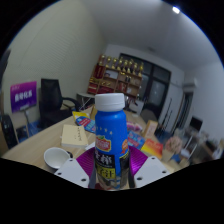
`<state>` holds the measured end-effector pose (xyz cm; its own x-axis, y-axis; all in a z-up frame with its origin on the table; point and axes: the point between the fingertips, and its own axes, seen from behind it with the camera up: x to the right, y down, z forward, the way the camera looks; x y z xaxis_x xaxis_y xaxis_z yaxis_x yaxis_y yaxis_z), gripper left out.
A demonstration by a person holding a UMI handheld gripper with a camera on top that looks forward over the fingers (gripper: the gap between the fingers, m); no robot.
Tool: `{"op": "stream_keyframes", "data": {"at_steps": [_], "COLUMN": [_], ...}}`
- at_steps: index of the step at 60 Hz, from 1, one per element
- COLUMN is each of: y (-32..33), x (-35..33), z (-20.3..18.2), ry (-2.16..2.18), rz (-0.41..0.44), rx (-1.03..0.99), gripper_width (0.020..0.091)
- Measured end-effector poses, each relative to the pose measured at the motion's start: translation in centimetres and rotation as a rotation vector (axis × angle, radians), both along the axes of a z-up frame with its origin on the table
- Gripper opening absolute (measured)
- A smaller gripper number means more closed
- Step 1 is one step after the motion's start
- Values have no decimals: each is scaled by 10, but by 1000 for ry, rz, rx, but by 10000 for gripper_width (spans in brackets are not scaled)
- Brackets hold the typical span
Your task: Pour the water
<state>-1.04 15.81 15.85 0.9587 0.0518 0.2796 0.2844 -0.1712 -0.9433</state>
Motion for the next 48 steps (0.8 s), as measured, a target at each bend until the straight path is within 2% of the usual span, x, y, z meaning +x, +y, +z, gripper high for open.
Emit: {"op": "stream_keyframes", "data": {"at_steps": [1, 2, 4, 5, 6, 10, 12, 13, 17, 18, 22, 30, 39, 40, 42, 44, 48], "y": [6, -3, 6, -1, -3, 3, 16, 0, -2, 14, 0, 2, -6, -8, -9, -13, -27], "x": [0, 1, 1, 2, 8, 11, -4, 11, 9, -5, 13, 17, 16, 15, 13, 11, 10], "z": [-3, -21, -26, -55, -37, -38, -73, -64, -82, -92, -81, -84, -85, -88, -91, -94, -91], "ry": [35, 70, 123, 150, 165, 208, 224, 229, 253, 262, 290, 321, 342, 351, 371, 390, 398], "rz": [-4, -7, -10, -9, -3, 15, 16, 24, 41, 37, 46, 55, 37, 37, 38, 31, 3], "rx": [-8, -12, -27, -21, -34, -48, -46, -55, -88, -69, -43, -35, -88, -104, -134, -159, -175], "gripper_width": [450, 449, 450, 450, 449, 449, 450, 450, 459, 470, 467, 473, 648, 715, 760, 791, 796]}}
